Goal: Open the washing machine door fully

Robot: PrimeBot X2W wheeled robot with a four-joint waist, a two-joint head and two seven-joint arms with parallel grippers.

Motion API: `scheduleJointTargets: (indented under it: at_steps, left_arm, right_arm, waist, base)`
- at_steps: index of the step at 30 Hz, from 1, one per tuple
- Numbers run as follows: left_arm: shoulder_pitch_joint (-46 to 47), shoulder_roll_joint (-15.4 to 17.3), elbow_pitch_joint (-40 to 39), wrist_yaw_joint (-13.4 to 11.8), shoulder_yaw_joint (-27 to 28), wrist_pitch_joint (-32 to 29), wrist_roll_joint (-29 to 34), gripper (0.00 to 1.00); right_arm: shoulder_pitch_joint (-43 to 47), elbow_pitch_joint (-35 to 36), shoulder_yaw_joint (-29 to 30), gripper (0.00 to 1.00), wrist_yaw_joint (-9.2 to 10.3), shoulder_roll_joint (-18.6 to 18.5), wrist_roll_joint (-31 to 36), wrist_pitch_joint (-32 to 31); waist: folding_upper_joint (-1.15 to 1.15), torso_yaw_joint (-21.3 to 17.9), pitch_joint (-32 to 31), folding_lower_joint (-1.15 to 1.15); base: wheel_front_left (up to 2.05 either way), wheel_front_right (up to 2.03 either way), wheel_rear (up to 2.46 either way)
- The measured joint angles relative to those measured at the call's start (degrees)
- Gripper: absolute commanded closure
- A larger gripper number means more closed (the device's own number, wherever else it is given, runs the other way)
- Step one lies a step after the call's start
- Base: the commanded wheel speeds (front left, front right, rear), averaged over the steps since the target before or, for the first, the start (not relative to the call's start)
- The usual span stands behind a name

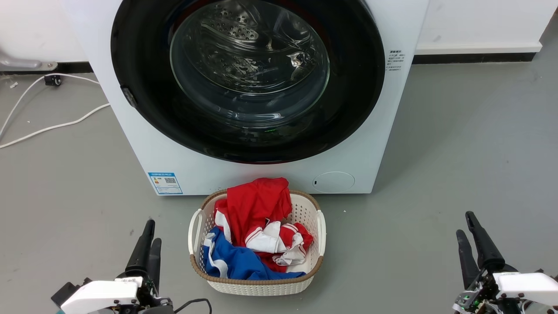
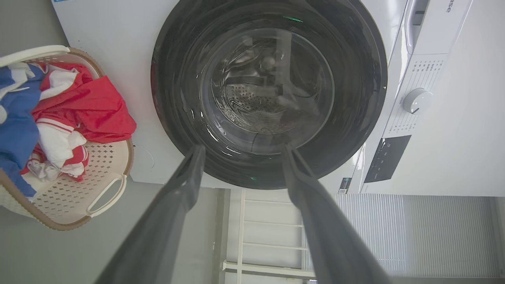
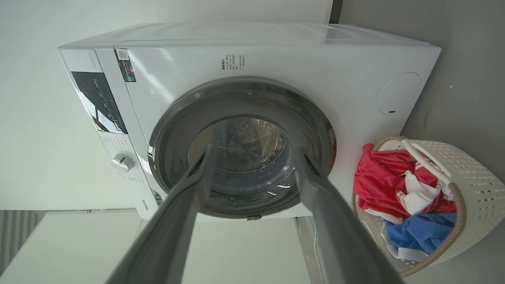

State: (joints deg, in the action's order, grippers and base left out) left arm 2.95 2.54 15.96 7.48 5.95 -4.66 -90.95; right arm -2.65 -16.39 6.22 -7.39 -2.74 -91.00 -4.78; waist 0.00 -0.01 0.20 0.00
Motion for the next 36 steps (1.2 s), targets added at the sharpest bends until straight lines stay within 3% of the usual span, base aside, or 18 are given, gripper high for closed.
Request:
scheduleJointTargets:
  at_steps: [10,36]
  left_arm:
    - [-0.1,0.0,-3.9,-2.5,0.0,2.6,9.9,0.0]
    - [-1.6,0.4,-11.9,-10.4,-5.3,8.3,42.9,0.0]
  right_arm:
    - [0.6,2.7,1.2,0.0,0.0,0.0,9.3,2.8]
    - [3.9,14.2,-1.4,0.0,0.0,0.0,45.7,8.4]
  waist:
    - [0.0,0.0,0.2,0.0]
    - [0.0,0.0,0.8,0.0]
  base:
    - [0.0,0.0,0.0]
    - [0.0,0.0,0.0]
